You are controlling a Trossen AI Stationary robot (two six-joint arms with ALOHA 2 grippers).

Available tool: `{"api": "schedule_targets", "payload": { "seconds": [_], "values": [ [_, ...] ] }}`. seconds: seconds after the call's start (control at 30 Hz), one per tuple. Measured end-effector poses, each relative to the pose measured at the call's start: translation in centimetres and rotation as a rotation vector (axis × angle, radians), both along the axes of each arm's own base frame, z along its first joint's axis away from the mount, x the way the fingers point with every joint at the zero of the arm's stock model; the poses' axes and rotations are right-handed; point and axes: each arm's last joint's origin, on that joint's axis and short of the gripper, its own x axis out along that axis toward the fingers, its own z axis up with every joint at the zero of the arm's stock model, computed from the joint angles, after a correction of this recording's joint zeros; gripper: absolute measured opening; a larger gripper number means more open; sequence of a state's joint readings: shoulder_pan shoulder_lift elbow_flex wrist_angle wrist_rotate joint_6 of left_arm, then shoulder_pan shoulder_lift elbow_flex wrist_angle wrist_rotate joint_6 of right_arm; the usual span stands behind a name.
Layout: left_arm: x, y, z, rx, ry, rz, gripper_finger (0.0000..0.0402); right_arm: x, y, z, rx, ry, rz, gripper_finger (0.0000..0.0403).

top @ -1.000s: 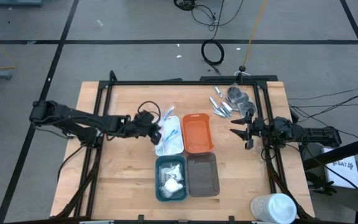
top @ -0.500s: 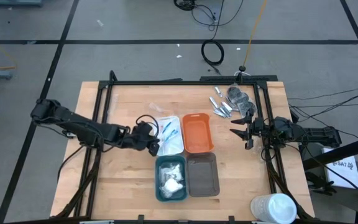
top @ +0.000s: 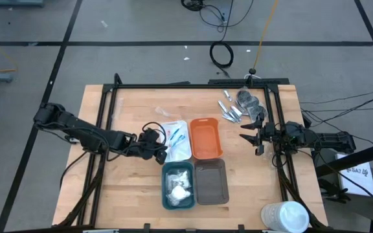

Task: Pick & Place Travel size toiletries
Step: Put the blue toothbrush into the white bin, then put the nail cutter into the orange bin

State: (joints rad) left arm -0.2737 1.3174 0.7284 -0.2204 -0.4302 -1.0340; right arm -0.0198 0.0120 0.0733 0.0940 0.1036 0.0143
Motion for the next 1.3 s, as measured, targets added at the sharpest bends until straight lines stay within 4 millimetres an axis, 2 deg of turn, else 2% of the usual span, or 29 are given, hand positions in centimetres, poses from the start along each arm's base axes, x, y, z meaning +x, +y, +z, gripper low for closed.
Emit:
{"api": "schedule_targets", "payload": {
  "seconds": [0.3, 0.4, 0.73, 0.93, 1.07, 1.3],
  "values": [
    [0.1, 0.0, 0.1, 0.015, -0.009, 0.003, 0.0043, 0.0, 0.0, 0.0, 0.0, 0.0, -0.001, 0.0172],
    [0.1, 0.0, 0.1, 0.02, -0.008, 0.0, 0.0057, 0.0, 0.0, 0.0, 0.0, 0.0, 0.0, 0.0172],
    [0.1, 0.0, 0.1, 0.022, -0.014, -0.003, 0.0201, 0.0, 0.0, 0.0, 0.0, 0.0, 0.0, 0.0173],
    [0.5, 0.1, 0.5, 0.087, -0.053, -0.034, 0.0258, 0.0, 0.0, 0.0, 0.0, 0.0, 0.0, 0.0174],
    [1.0, 0.6, 1.5, 0.127, -0.127, -0.07, 0.0278, 0.0, 0.0, 0.0, 0.0, 0.0, 0.0, 0.0175],
    [0.1, 2.0, 5.5, 0.128, -0.327, -0.216, 0.0285, 0.0, 0.0, 0.0, 0.0, 0.0, 0.0, 0.0172]
  ]
}}
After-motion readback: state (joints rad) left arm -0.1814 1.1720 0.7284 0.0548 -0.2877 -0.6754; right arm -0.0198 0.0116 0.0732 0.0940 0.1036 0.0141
